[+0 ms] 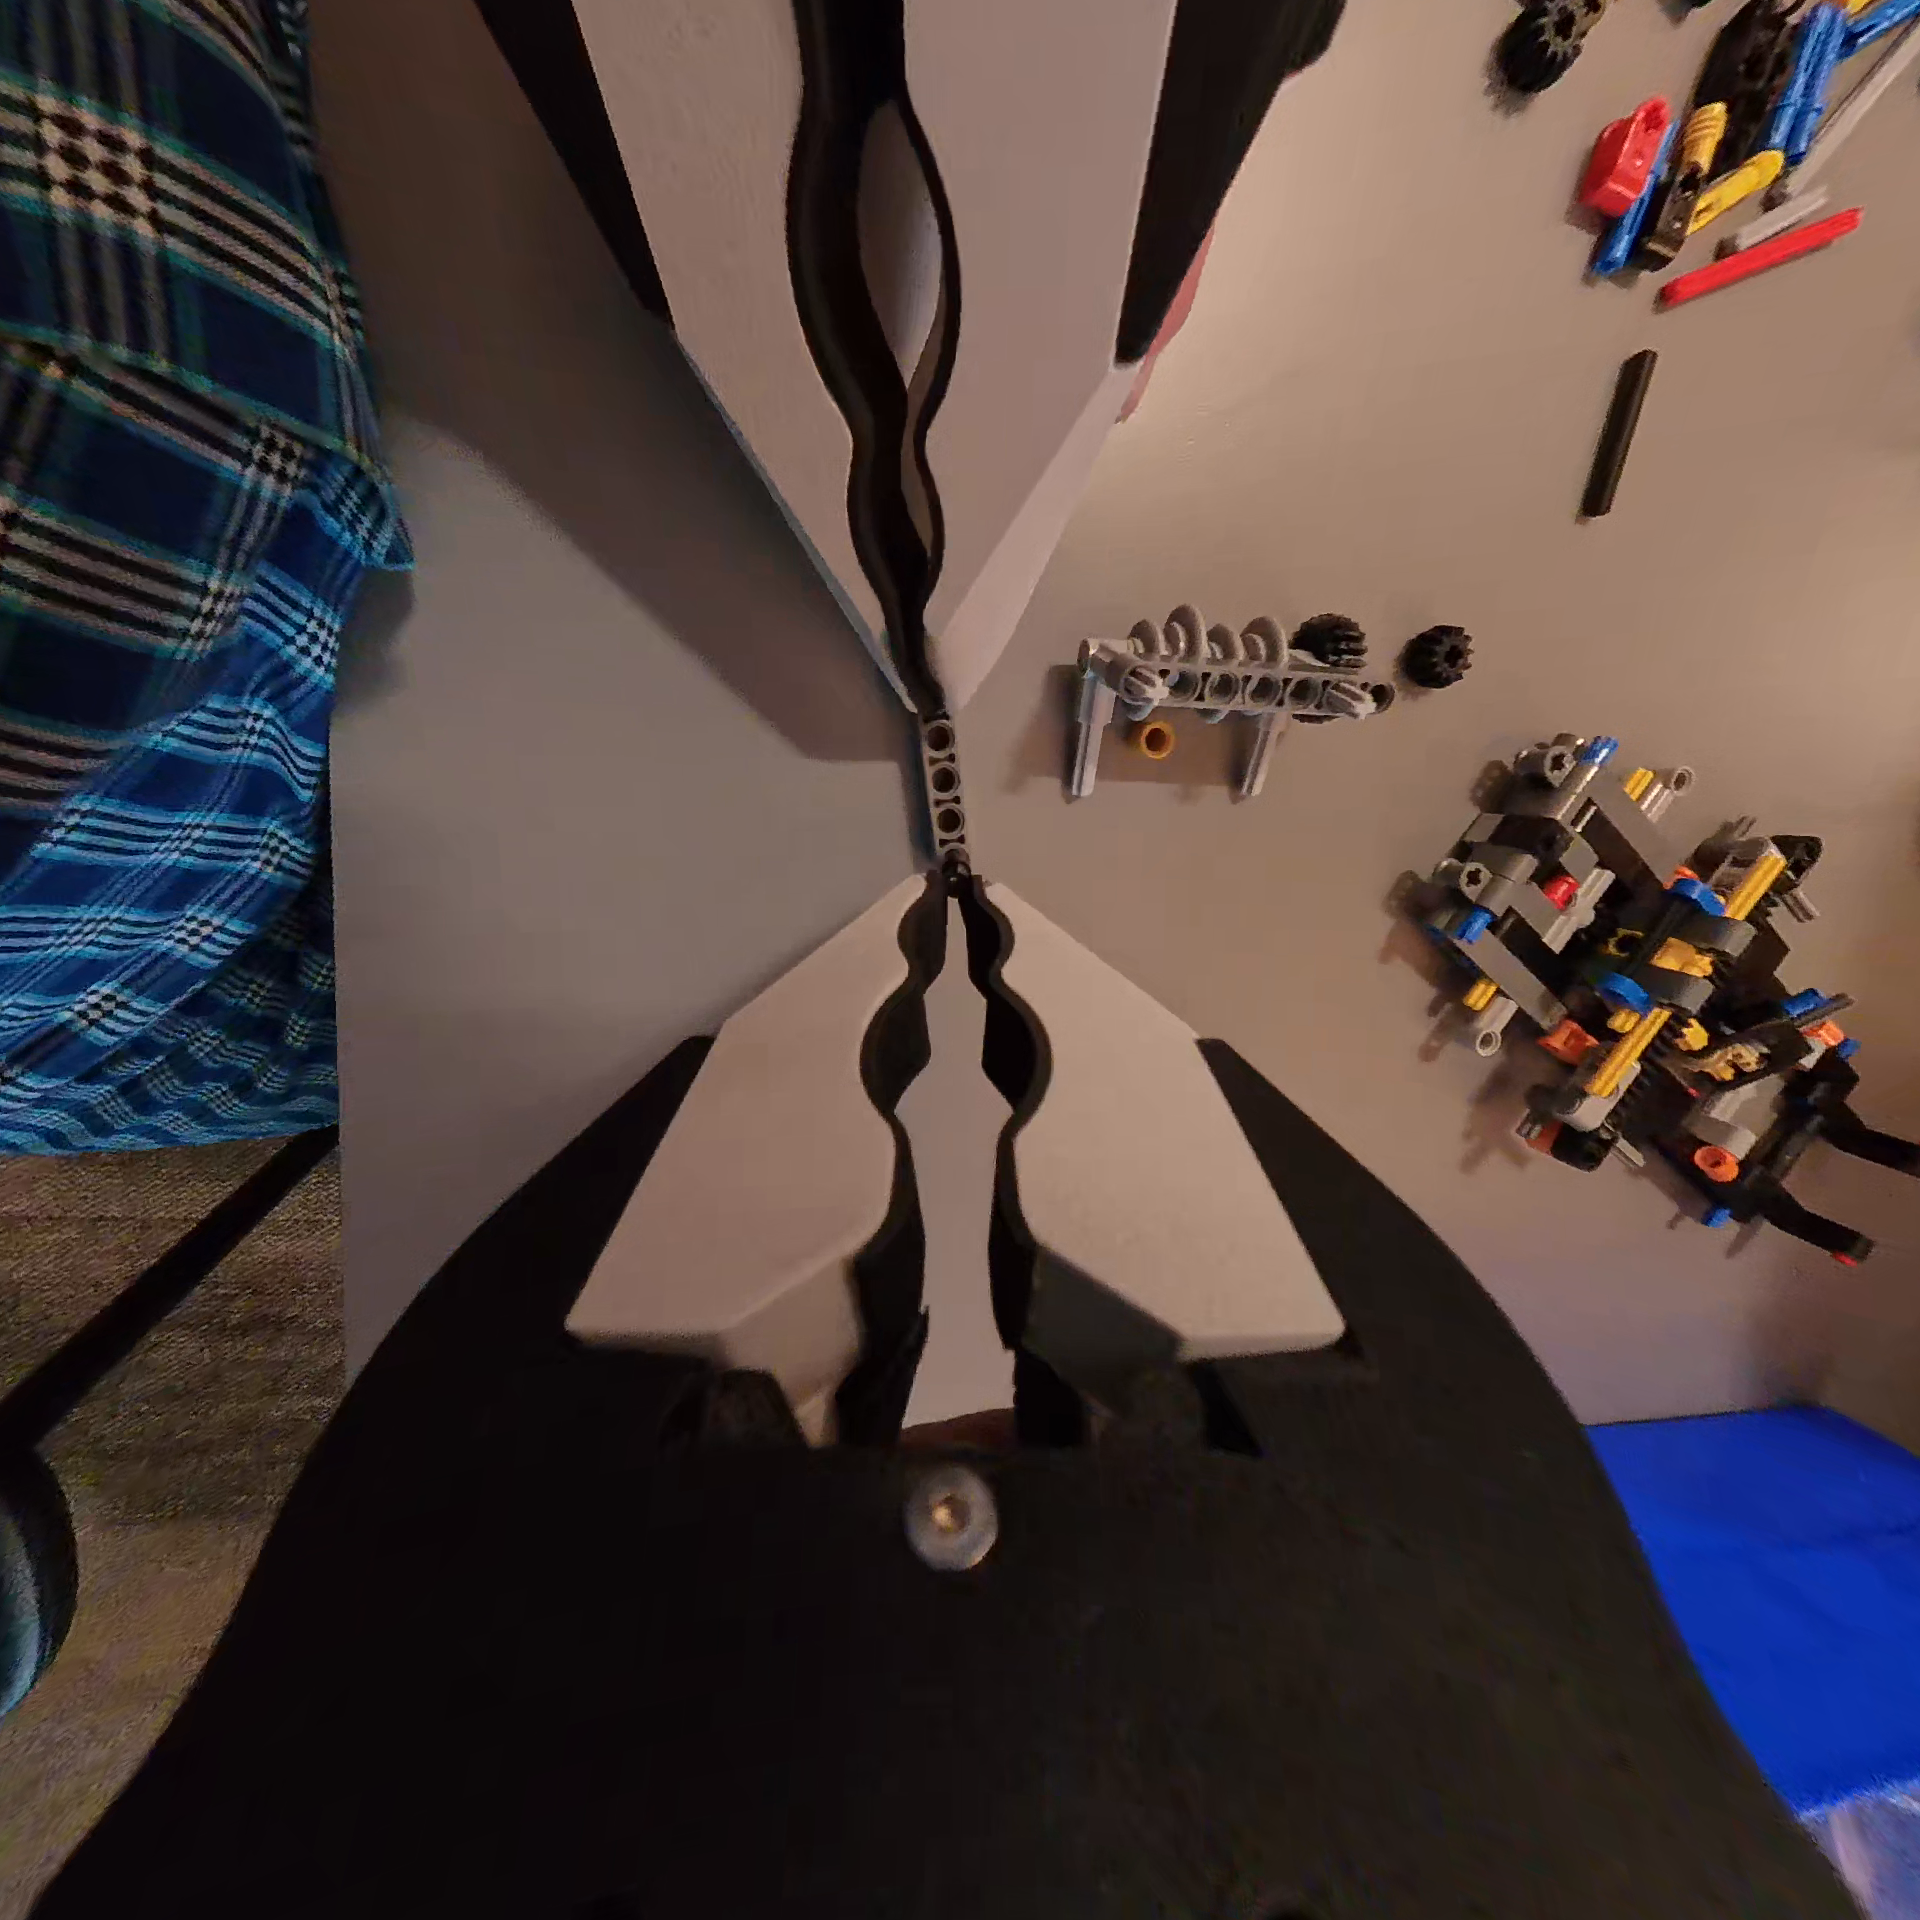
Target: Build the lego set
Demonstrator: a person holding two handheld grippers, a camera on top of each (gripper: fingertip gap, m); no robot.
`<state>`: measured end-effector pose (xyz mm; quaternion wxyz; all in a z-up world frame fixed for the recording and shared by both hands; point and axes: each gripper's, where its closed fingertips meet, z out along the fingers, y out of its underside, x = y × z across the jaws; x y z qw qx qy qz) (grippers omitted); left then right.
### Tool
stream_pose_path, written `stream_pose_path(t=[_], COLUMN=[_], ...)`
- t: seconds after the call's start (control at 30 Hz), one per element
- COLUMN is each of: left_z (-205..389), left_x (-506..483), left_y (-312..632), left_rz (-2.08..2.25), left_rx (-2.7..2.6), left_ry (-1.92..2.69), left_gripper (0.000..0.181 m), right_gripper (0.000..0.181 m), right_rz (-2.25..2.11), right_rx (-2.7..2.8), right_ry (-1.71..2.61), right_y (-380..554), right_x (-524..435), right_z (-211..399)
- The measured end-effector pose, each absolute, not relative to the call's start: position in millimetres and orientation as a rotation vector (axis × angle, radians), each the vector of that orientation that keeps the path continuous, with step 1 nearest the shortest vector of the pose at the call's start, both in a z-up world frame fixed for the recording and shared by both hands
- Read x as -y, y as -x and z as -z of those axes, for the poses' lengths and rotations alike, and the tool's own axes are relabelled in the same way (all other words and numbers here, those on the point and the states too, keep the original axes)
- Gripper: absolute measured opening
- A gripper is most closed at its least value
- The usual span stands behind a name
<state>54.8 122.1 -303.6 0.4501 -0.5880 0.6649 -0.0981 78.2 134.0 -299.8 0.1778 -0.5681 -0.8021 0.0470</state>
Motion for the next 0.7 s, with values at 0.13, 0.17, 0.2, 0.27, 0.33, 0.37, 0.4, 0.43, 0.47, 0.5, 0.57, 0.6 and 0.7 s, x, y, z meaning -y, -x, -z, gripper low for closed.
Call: stream_pose_path(t=[0.13, 0.17, 0.2, 0.27, 0.33, 0.37, 0.4, 0.43, 0.47, 0.5, 0.57, 0.6, 0.7], left_z=[306.8, 306.9, 307.2, 307.5, 307.7, 307.7, 307.8, 307.7, 307.8, 307.8, 307.8, 307.8, 307.9], left_x=[-121.7, -122.1, -122.5, -123.0, -123.5, -123.4, -123.5, -123.5, -123.5, -123.6, -124.1, -124.1, -124.4], left_y=[-56.2, -56.2, -56.3, -56.5, -56.5, -56.5, -56.5, -56.5, -56.5, -56.5, -56.4, -56.3, -56.4], left_rz=[0.247, 0.248, 0.249, 0.245, 0.246, 0.247, 0.248, 0.248, 0.246, 0.245, 0.241, 0.239, 0.237], left_rx=[-1.652, -1.65, -1.65, -1.651, -1.651, -1.651, -1.651, -1.651, -1.651, -1.651, -1.65, -1.651, -1.65], left_ry=[1.456, 1.461, 1.463, 1.462, 1.465, 1.466, 1.467, 1.466, 1.465, 1.463, 1.461, 1.458, 1.457], left_gripper=[0.0, 0.0, 0.0, 0.0, 0.0, 0.0, 0.0, 0.0, 0.0, 0.0, 0.0, 0.0, 0.0], right_gripper=[0.0, 0.0, 0.0, 0.0, 0.0, 0.0, 0.0, 0.0, 0.0, 0.0, 0.0, 0.0, 0.0], right_rz=[-0.121, -0.113, -0.106, -0.096, -0.079, -0.072, -0.064, -0.055, -0.048, -0.045, -0.026, -0.026, -0.032], right_rx=[2.288, 2.295, 2.305, 2.325, 2.353, 2.367, 2.383, 2.399, 2.412, 2.426, 2.447, 2.455, 2.461], right_ry=[1.604, 1.596, 1.591, 1.582, 1.57, 1.564, 1.558, 1.546, 1.537, 1.53, 1.516, 1.515, 1.528], right_y=[-79.3, -79.2, -79.5, -79.5, -79.7, -79.3, -79.2, -78.4, -77.8, -77.3, -76.5, -75.9, -75.2], right_x=[-135.1, -135.2, -135.1, -135.3, -135.4, -135.3, -135.2, -135.2, -135.0, -134.8, -135.8, -135.6, -136.3], right_z=[303.5, 303.8, 304.0, 304.0, 304.1, 304.1, 304.1, 303.9, 304.0, 304.0, 304.2, 304.3, 304.8])
